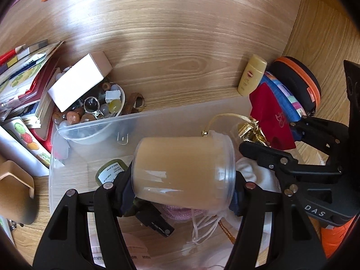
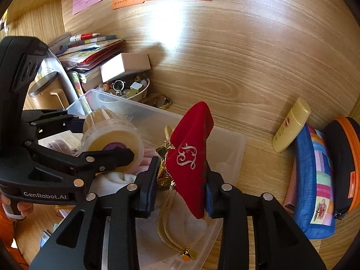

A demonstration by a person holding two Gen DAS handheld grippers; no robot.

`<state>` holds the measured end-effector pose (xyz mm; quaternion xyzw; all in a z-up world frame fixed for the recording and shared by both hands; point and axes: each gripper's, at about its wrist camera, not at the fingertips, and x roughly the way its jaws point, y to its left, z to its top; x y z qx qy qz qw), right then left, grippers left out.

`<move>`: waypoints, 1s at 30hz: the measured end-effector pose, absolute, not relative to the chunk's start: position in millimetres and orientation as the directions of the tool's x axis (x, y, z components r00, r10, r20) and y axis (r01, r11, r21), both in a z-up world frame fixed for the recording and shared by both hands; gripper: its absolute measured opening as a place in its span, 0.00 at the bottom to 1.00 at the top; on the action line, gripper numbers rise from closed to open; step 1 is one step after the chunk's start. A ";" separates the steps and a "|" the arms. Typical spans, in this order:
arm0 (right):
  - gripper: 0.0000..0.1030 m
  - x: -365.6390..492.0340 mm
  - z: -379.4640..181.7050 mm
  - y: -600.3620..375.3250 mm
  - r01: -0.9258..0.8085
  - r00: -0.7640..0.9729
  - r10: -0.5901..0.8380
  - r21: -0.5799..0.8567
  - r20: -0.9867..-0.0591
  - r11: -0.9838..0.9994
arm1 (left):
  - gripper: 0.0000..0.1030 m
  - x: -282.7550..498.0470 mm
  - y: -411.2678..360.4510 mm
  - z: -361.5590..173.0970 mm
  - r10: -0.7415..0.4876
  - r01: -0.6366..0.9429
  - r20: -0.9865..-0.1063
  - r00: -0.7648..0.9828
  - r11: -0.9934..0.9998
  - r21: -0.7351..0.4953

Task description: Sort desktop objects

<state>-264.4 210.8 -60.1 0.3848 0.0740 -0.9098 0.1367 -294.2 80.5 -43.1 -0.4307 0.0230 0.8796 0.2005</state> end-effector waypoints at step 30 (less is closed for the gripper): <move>0.83 -238.5 -17.5 212.9 0.288 -0.762 -0.191 -0.060 -0.619 -0.956 | 0.90 -258.6 54.0 3.3 0.288 -0.318 -0.679 -0.676 -0.944 -0.085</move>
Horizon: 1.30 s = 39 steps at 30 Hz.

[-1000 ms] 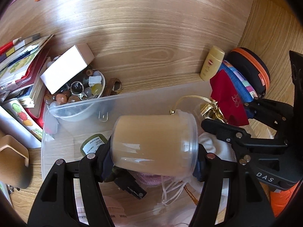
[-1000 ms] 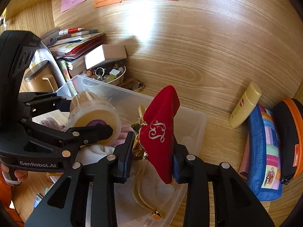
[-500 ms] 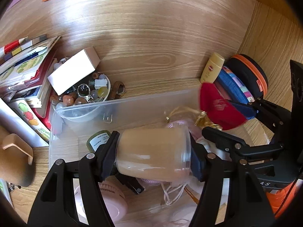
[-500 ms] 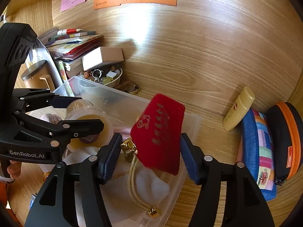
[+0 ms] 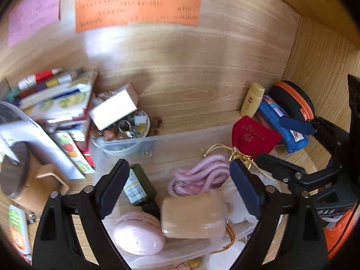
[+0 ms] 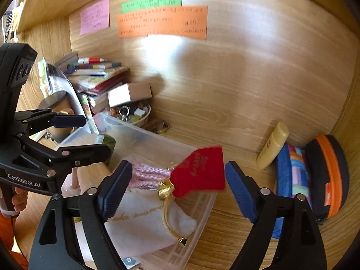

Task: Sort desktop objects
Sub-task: 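Open the right gripper over the box while the left releases the cream jar, then grasp the seashell with the right gripper while the left grasps the blue Max card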

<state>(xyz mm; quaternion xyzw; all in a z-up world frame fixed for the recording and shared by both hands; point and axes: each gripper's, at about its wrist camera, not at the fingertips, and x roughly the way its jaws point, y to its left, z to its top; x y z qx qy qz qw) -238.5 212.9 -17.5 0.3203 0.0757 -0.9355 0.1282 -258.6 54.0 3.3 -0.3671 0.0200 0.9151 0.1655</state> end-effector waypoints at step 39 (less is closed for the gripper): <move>0.86 -125.6 -65.3 215.6 0.227 -0.675 -0.123 -0.047 -0.727 -0.973 | 0.96 -133.1 11.1 -45.4 0.193 -0.256 -0.732 -0.653 -0.966 -0.026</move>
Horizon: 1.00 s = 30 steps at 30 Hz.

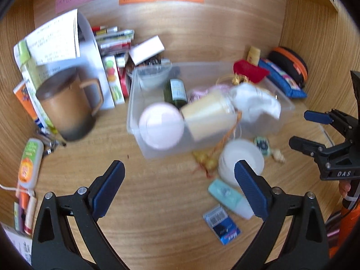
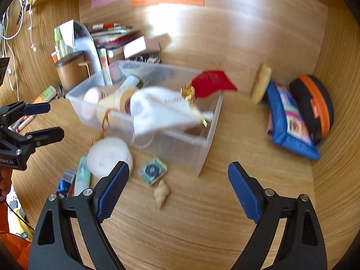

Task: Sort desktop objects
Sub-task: 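Grasp the seashell with the right gripper while the left grasps the blue Max card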

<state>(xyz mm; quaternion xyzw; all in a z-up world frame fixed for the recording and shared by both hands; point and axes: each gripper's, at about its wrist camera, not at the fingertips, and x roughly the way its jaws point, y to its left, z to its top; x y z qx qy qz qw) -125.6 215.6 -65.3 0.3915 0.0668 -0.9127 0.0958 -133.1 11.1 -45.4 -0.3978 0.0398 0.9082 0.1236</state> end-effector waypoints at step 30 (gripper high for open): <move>0.66 -121.4 -111.4 208.8 0.247 -0.586 -0.161 0.015 -0.794 -0.969 | 0.96 -85.5 36.4 -99.9 0.236 -0.403 -0.807 -0.541 -0.915 0.002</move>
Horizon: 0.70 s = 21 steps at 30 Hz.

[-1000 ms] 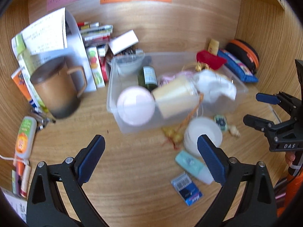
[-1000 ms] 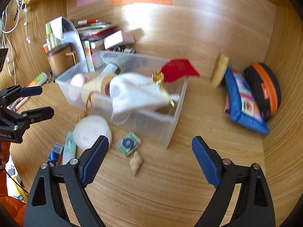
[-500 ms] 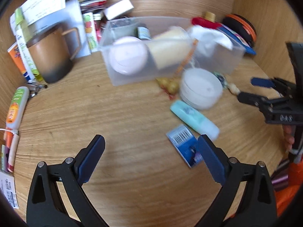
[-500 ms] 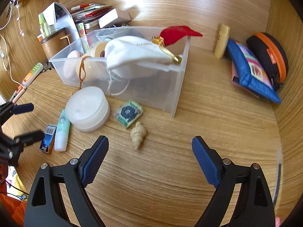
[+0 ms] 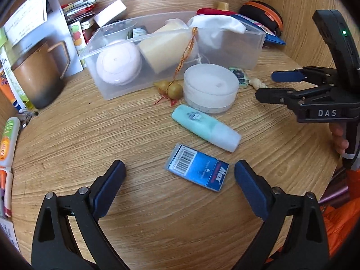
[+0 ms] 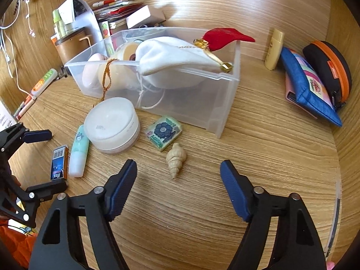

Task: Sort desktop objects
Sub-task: 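Grasp the seashell with the right gripper while the left grasps the blue Max card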

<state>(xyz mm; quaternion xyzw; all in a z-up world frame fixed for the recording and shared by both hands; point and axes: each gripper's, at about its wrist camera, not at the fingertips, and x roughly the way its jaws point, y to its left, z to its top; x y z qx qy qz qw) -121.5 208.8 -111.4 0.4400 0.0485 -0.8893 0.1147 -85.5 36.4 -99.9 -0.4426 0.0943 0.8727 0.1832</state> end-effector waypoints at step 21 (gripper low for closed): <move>0.22 -129.2 -116.2 201.8 0.280 -0.579 -0.174 0.007 -0.797 -0.960 | 0.46 -93.7 19.6 -94.3 0.245 -0.372 -0.780 -0.576 -0.928 -0.017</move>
